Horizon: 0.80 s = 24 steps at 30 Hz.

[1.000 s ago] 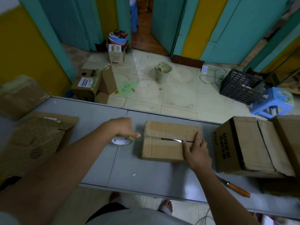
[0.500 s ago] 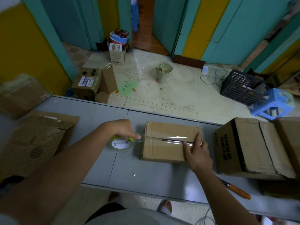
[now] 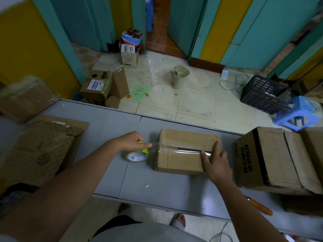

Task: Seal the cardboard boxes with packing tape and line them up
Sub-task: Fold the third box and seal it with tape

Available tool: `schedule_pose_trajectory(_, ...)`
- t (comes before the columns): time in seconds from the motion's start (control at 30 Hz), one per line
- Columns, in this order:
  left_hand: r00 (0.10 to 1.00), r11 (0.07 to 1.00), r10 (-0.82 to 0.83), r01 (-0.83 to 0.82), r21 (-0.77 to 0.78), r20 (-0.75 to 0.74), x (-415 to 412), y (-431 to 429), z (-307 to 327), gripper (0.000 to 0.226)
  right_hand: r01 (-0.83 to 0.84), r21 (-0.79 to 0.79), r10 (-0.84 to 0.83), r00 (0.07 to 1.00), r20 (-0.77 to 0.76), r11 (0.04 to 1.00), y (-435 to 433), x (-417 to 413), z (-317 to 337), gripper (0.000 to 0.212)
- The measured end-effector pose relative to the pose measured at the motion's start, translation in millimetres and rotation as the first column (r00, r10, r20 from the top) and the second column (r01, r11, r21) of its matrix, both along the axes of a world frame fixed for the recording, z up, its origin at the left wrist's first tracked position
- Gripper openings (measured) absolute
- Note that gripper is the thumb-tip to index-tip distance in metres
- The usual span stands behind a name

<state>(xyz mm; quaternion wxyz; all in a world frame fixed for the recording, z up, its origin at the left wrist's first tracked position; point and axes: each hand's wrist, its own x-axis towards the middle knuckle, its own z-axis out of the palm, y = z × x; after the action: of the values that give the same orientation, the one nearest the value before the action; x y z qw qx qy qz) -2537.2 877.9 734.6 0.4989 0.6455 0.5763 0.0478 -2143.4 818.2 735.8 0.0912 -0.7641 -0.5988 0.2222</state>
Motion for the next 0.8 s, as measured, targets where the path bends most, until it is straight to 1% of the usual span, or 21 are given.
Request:
schedule_pose_trajectory(0.13, 1.000, 1.000, 0.006, -0.006, 0.021, 0.006, 0.1, -12.0, -4.2, 0.052, -0.078, -0.017, 0.079, 0.996, 0.045, 0.997, 15.7, 11.1, 0.0, 0.089)
schedule_pose_trajectory(0.3, 0.994, 0.991, 0.107, -0.107, 0.078, 0.004, 0.6, -26.4, -7.0, 0.046, -0.132, -0.005, 0.132, 0.991, 0.027, 0.991, 29.1, 12.6, -1.1, 0.088)
schedule_pose_trajectory(0.5, 0.978, 0.972, 0.204, -0.198, 0.129, -0.033, 1.7, -43.6, -12.2, 0.054, -0.243, -0.003, 0.243, 0.969, 0.032, 0.970, 53.8, 13.1, 2.0, 0.084)
schedule_pose_trajectory(0.63, 0.960, 0.952, 0.269, -0.253, 0.173, -0.078, 7.6, -52.9, -22.9, 0.060, -0.269, -0.010, 0.269, 0.963, 0.005, 0.963, 64.6, 10.0, 2.3, 0.083)
schedule_pose_trajectory(0.7, 0.954, 0.949, 0.289, -0.274, 0.159, -0.078, 13.2, -51.7, -24.6, 0.061, -0.263, -0.011, 0.263, 0.965, -0.002, 0.965, 65.6, 11.6, 1.6, 0.083)
schedule_pose_trajectory(0.8, 0.955, 0.956, 0.285, -0.278, 0.090, -0.077, 21.5, -43.6, -20.6, 0.059, -0.258, -0.005, 0.258, 0.966, 0.002, 0.966, 65.2, 13.0, -0.4, 0.085)
